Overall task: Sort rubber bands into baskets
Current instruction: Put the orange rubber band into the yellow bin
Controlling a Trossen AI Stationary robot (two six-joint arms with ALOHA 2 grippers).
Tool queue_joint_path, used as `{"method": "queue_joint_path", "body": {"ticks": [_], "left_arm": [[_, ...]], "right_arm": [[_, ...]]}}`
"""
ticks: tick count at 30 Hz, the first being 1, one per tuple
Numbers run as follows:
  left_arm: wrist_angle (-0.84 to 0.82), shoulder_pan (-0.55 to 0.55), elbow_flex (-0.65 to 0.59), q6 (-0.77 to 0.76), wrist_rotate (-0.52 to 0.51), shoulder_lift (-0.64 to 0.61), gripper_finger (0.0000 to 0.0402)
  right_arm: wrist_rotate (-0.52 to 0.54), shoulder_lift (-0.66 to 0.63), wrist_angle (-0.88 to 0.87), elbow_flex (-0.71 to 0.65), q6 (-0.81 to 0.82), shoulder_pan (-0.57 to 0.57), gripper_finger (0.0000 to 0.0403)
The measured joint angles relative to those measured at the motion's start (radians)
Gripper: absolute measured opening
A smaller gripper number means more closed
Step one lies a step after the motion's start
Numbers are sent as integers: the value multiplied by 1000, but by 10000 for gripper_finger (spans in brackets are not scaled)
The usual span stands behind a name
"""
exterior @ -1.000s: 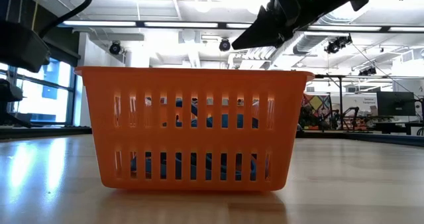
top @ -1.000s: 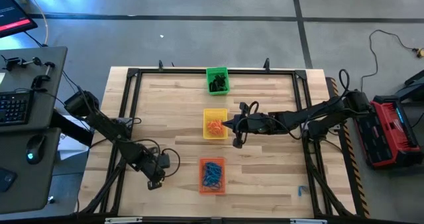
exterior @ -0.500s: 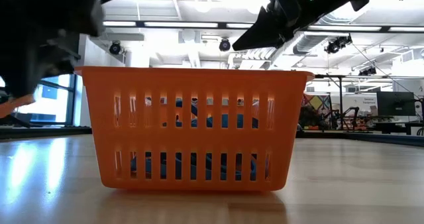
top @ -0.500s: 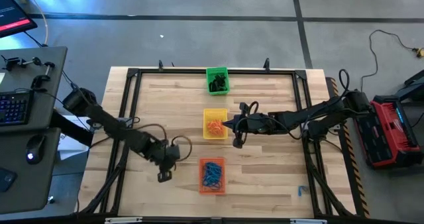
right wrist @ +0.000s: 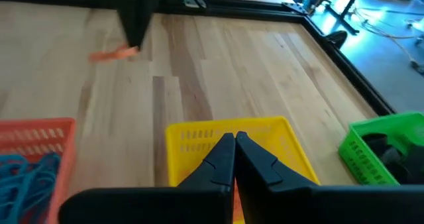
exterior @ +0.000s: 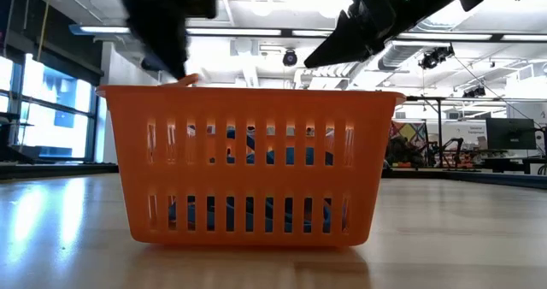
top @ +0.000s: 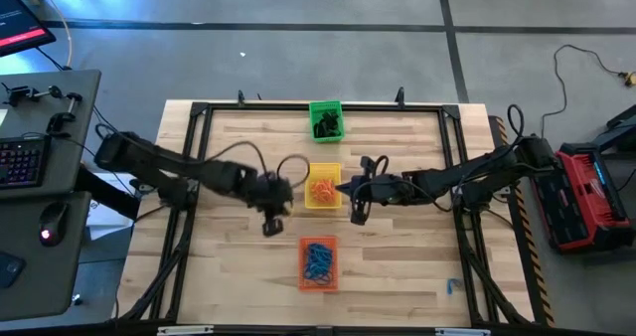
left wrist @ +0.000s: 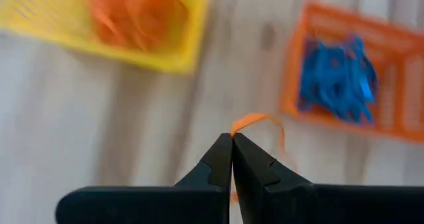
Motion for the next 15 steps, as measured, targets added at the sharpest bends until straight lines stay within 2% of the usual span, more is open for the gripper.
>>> {"method": "queue_joint_path", "body": {"ticks": [7, 12, 15], "left_arm": [[32, 168, 107, 174, -11, 75, 0], [97, 233, 187, 279, 64, 176, 0], [103, 261, 237, 339, 68, 248, 0]], "right_arm": [[33, -8, -38, 0, 10, 1, 0], [59, -62, -94, 0, 26, 11, 0], [107, -103, -134, 0, 26, 30, 0]]}}
